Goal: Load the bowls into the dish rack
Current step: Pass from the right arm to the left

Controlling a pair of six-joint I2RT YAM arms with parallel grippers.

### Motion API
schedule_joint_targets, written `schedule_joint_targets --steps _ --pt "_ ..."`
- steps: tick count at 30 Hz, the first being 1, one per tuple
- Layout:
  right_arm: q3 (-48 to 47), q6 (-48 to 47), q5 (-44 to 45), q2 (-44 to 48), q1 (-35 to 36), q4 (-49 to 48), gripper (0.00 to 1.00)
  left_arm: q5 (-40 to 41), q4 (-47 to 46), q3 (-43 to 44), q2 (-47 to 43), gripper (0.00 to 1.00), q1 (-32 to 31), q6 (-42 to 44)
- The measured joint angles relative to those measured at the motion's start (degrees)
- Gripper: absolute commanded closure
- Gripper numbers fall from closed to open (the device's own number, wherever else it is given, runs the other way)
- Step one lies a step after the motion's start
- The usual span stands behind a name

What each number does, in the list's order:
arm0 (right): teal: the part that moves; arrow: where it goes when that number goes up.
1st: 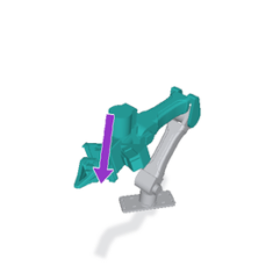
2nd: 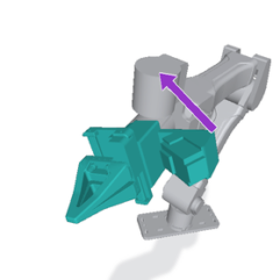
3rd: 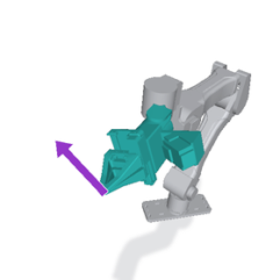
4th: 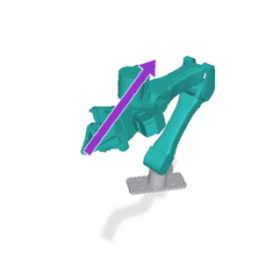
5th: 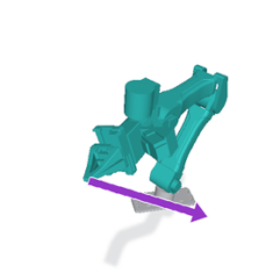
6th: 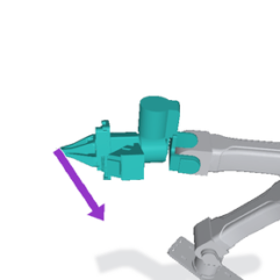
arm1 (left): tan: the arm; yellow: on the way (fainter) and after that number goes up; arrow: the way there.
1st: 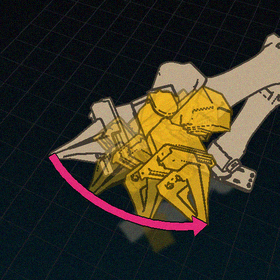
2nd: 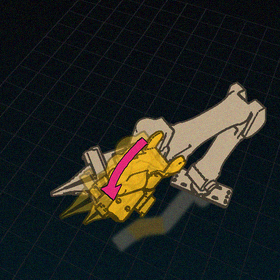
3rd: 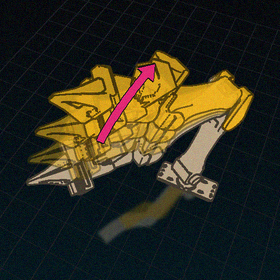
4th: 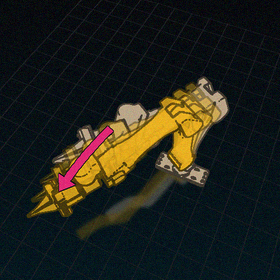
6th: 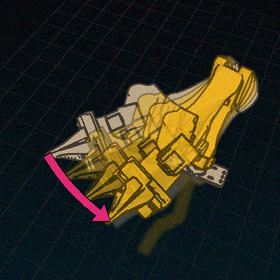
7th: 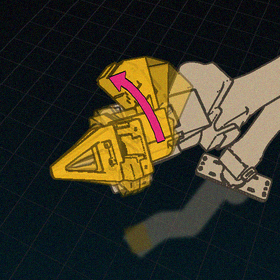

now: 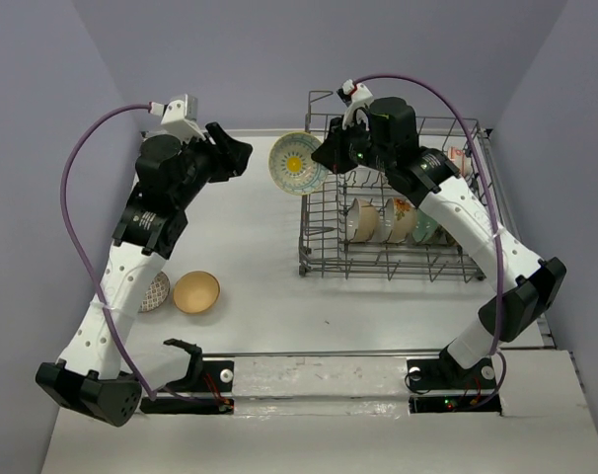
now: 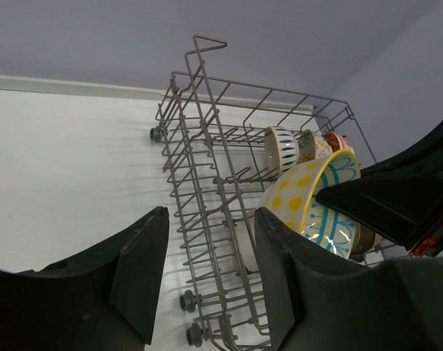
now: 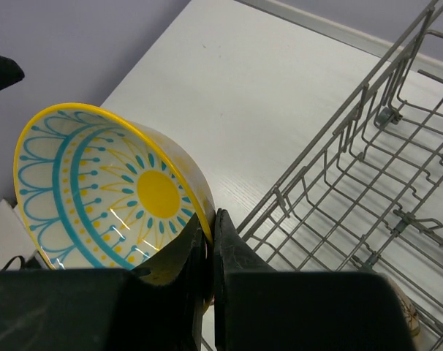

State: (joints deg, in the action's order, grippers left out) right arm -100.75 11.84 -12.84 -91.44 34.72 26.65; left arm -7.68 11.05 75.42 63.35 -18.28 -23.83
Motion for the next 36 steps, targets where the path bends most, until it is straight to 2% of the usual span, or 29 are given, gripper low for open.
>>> schedule_joint_targets --steps 14,22,27,36 --pt "0.61 -0.68 -3.5 -0.26 1.31 -1.33 0.99 4.0 6.82 6.19 3.76 0.42 -6.78 4.59" --pt "1.22 -1.53 -2.32 -1.51 2.47 -1.22 0.99 7.23 7.54 6.19 3.39 0.3 -8.13 5.33" --pt "1.27 -1.55 -1.7 -2.05 3.17 -1.2 0.99 8.17 7.85 6.19 3.02 0.31 -8.66 5.31" --pt "0.31 -1.84 -1.05 -2.49 3.3 -0.79 0.99 9.29 10.71 8.46 5.88 0.39 -10.64 5.55"
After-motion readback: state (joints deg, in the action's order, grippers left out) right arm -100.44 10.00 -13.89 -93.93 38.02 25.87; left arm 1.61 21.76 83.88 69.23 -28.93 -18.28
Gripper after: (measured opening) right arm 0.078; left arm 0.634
